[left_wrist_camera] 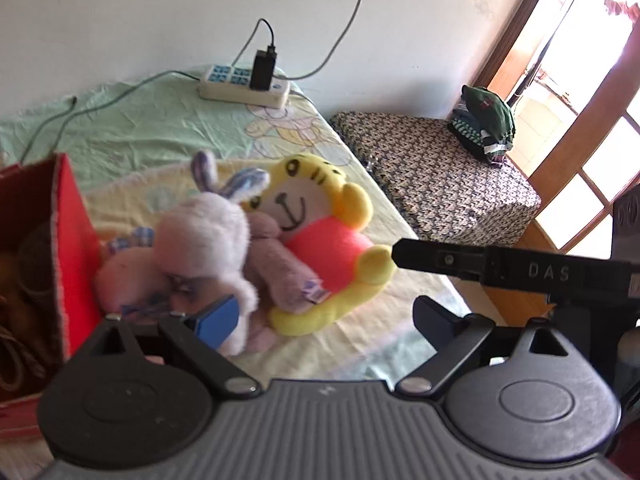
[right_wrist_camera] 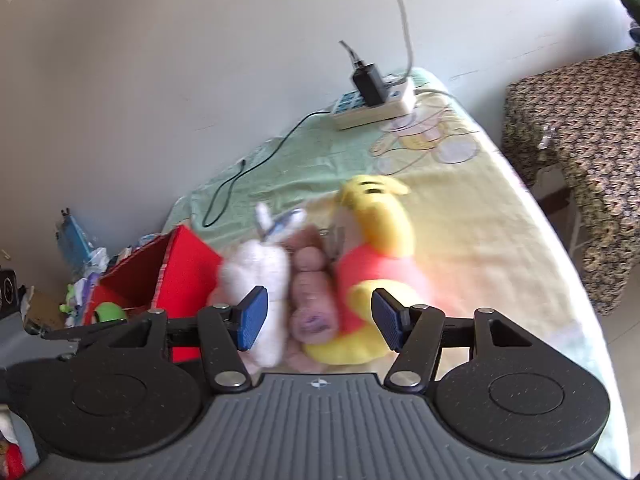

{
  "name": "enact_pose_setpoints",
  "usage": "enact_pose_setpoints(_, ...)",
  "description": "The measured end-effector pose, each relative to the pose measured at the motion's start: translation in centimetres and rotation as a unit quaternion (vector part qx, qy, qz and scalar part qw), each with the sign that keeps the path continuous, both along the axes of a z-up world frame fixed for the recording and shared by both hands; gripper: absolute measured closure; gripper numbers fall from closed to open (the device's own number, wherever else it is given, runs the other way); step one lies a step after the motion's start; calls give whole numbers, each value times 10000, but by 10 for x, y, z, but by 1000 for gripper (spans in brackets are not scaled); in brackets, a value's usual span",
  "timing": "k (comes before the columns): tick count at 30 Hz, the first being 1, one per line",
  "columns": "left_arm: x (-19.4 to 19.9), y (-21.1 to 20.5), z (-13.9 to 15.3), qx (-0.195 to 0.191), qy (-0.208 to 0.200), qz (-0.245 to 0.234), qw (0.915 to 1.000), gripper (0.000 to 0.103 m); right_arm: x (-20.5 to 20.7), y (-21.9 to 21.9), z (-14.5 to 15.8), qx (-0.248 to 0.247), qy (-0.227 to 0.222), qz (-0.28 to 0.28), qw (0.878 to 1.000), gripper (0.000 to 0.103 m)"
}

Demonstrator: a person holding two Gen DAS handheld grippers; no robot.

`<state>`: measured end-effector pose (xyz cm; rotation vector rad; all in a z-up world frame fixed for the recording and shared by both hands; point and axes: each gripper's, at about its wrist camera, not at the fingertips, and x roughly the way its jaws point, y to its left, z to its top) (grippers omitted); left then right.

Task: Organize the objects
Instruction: 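Move the right gripper back to the yellow tiger plush, then grasp the yellow tiger plush by its pink body with the right gripper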

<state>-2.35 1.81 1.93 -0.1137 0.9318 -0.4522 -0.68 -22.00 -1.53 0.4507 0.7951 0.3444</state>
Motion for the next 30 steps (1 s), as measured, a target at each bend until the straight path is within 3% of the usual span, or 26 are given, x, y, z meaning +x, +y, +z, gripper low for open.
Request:
enact_pose_setpoints(7,8,-10,-12,40,122,261,9996,8,13,-31,-15,220,63,-45,9997,44)
enact_pose_setpoints(13,12,-7,-8,-376,161,327,9986,8,40,-39,-28,370,25,86,9993,44)
enact_pose_setpoints(16,14,-21,-7,-575,108,83,9983,8,62,-43,-41,777,247,308,9962,44)
enact_pose_setpoints(23,45,-52,-31,-393,223,-132,9989,8,104,-44,-75,1443,779,704,9840,42)
enact_pose_setpoints(28,66,-60,-52,-28,346,29,9994,8,116,-39,-94,1655,1068,886,9764,42)
enact_pose_setpoints(30,72,-60,-59,-64,425,6,9991,8,119,-38,-101,1850,1180,951,9710,42)
